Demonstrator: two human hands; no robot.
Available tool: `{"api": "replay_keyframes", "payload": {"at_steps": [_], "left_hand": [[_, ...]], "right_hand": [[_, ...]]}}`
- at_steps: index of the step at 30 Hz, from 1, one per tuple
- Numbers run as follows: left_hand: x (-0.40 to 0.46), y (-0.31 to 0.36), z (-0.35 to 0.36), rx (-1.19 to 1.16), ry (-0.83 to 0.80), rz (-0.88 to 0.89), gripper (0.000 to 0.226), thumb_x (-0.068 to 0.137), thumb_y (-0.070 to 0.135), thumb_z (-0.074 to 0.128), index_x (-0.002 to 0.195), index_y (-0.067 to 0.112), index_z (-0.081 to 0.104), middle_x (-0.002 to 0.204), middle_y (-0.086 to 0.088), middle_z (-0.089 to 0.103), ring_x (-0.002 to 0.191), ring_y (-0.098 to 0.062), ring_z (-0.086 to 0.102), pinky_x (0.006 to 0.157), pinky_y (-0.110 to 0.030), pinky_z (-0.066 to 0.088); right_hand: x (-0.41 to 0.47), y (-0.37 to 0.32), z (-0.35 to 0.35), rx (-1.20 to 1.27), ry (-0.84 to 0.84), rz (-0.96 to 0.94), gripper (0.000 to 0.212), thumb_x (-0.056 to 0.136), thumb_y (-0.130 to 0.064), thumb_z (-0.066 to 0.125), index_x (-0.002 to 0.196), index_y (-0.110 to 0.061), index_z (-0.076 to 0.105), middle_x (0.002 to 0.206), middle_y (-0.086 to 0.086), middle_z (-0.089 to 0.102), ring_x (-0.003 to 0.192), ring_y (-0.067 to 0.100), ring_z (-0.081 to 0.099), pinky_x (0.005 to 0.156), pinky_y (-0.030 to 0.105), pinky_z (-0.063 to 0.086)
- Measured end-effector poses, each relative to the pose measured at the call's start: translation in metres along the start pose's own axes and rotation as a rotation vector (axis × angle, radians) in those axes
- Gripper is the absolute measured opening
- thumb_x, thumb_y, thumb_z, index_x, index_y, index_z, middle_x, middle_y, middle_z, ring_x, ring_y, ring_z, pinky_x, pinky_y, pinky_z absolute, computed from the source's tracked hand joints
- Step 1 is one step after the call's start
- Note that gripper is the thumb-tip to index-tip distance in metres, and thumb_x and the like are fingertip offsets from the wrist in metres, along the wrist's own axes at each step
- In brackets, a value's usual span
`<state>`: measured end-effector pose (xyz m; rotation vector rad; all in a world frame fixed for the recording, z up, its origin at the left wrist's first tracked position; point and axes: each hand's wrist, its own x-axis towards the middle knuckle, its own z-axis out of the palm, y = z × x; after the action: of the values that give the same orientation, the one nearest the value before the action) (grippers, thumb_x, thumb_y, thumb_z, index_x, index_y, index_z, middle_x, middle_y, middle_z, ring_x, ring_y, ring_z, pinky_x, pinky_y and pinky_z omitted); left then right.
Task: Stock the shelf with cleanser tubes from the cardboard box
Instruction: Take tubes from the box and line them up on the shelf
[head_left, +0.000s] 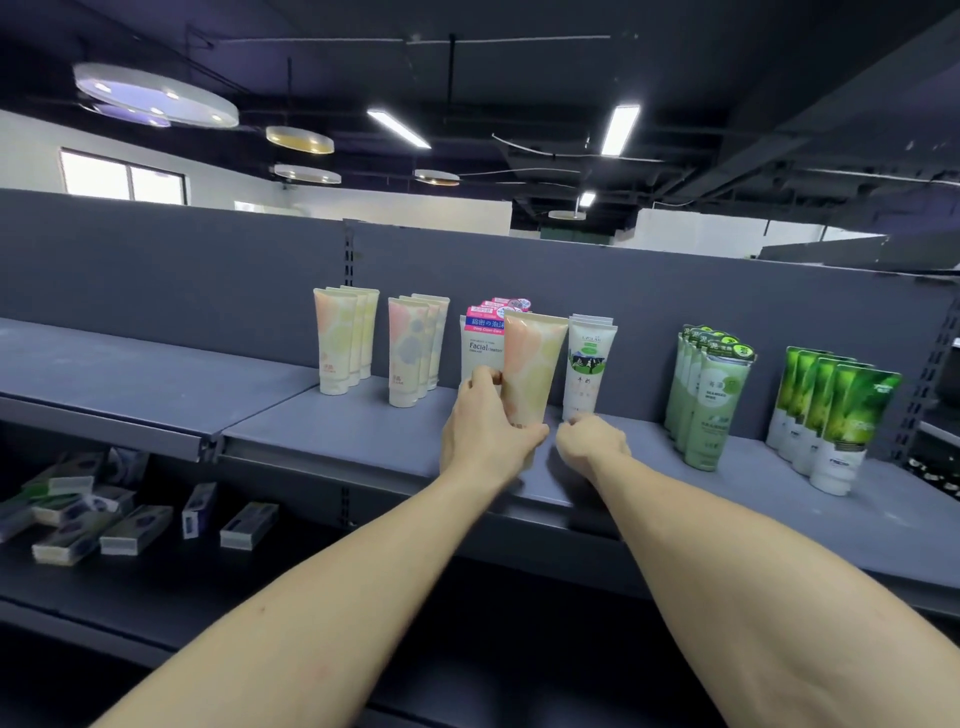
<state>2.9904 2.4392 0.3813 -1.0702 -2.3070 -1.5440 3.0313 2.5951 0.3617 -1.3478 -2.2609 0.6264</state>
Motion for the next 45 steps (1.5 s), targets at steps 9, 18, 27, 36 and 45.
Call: {"api": "replay_keyframes", "payload": {"at_steps": [9, 18, 27, 36, 45], "left_hand": [[0.008, -0.006, 0.004, 0.008, 0.007, -0.030, 0.065, 0.067, 0.034, 0.082, 0.120, 0.020, 0.045, 0.115, 0.001, 0.056, 0.101, -0.020, 0.059, 0.083, -0.039, 0.053], [0.004, -0.002, 0.003, 0.016, 0.001, -0.029, 0.067, 0.067, 0.034, 0.082, 0.121, 0.018, 0.046, 0.116, 0.000, 0.056, 0.102, -0.022, 0.059, 0.082, -0.040, 0.053], [-0.016, -0.019, -0.037, 0.026, 0.015, -0.082, 0.066, 0.068, 0.035, 0.079, 0.124, 0.021, 0.046, 0.114, 0.004, 0.059, 0.102, -0.021, 0.059, 0.080, -0.038, 0.051], [-0.032, -0.067, -0.117, -0.012, 0.027, -0.075, 0.060, 0.071, 0.030, 0.079, 0.121, 0.023, 0.046, 0.112, 0.005, 0.054, 0.090, -0.014, 0.055, 0.067, -0.030, 0.042], [-0.027, -0.126, -0.215, 0.011, 0.013, -0.080, 0.063, 0.073, 0.034, 0.080, 0.124, 0.024, 0.046, 0.112, 0.007, 0.051, 0.094, -0.016, 0.057, 0.068, -0.029, 0.041]], "right_hand": [[0.002, -0.002, 0.003, -0.078, -0.010, 0.042, 0.035, 0.094, -0.026, 0.045, 0.123, -0.011, 0.057, 0.126, 0.010, 0.060, 0.127, 0.031, 0.044, 0.106, 0.038, 0.038], [-0.011, -0.009, 0.000, -0.065, 0.065, 0.009, 0.036, 0.094, -0.022, 0.046, 0.125, -0.008, 0.058, 0.127, 0.013, 0.057, 0.121, 0.034, 0.048, 0.101, 0.039, 0.043], [-0.043, -0.036, 0.003, 0.023, 0.133, -0.099, 0.027, 0.094, -0.022, 0.044, 0.103, -0.012, 0.067, 0.107, 0.010, 0.065, 0.099, 0.031, 0.059, 0.075, 0.034, 0.049], [-0.117, -0.095, 0.028, 0.113, 0.260, -0.233, 0.042, 0.093, -0.032, 0.036, 0.059, -0.014, 0.053, 0.065, 0.005, 0.055, 0.065, 0.025, 0.048, 0.052, 0.028, 0.032], [-0.171, -0.178, 0.085, 0.120, 0.193, -0.260, 0.033, 0.097, -0.028, 0.039, 0.065, -0.022, 0.043, 0.070, -0.001, 0.051, 0.074, 0.022, 0.050, 0.058, 0.030, 0.037]]}}
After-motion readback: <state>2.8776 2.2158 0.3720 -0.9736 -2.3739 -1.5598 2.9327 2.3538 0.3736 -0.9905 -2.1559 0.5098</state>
